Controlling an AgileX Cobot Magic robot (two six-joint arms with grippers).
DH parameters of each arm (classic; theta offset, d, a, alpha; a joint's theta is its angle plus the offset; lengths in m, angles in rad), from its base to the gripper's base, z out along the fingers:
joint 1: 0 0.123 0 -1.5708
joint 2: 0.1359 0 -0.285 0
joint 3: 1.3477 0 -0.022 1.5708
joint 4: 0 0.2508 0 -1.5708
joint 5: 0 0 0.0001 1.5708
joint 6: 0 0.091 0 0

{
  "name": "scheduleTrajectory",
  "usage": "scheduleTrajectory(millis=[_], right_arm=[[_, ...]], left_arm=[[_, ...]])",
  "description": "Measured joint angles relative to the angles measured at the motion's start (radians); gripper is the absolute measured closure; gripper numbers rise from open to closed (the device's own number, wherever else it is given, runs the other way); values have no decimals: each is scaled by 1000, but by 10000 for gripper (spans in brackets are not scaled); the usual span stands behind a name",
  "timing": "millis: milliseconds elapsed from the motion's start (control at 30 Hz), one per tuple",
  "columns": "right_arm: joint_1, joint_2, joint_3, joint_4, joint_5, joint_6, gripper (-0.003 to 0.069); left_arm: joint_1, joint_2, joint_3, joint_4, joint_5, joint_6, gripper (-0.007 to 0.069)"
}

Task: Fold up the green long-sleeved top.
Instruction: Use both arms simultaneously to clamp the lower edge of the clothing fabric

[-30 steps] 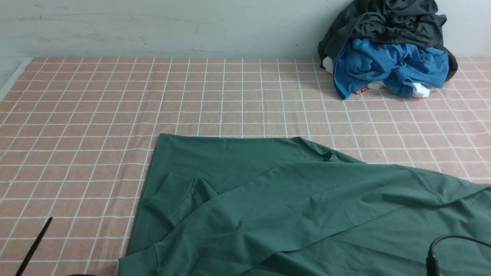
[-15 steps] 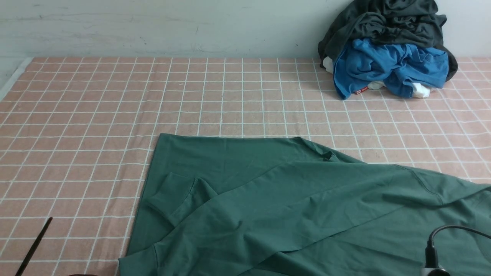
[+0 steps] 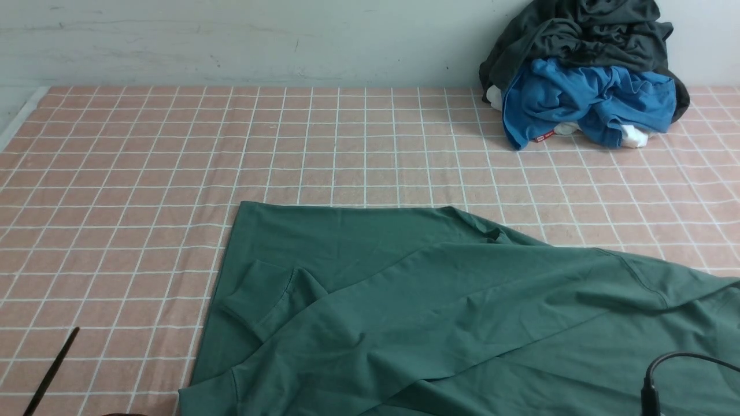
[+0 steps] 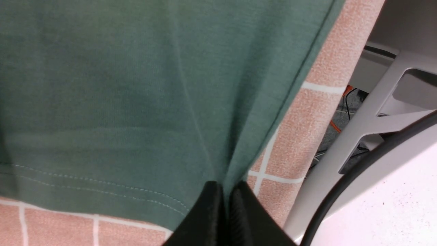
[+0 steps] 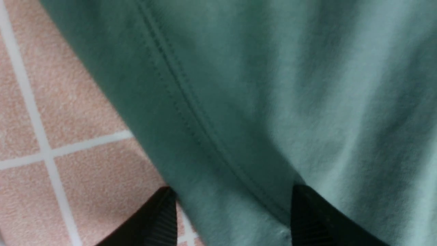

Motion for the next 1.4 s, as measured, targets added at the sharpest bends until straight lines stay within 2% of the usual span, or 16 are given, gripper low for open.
scheduleTrajectory(millis=[633, 767, 1000, 1067, 1300, 1400], right_arm=[[0, 69, -13, -45, -51, 23, 239], [0, 69, -12, -44, -51, 23, 326], [0, 81, -41, -41, -27, 26, 616], [0, 81, -69, -42, 3, 26, 638], [0, 81, -156, -39, 114, 27, 642], [0, 81, -201, -35, 172, 26, 642]], left_arm=[[0, 0, 0, -1, -1, 0, 618], [0, 0, 0, -1, -1, 0, 618], [0, 0, 0, -1, -1, -1, 618], [0, 0, 0, 2, -1, -8, 618], [2, 0, -4, 60, 7, -62, 618], [35, 0, -30, 75, 31, -79, 615]])
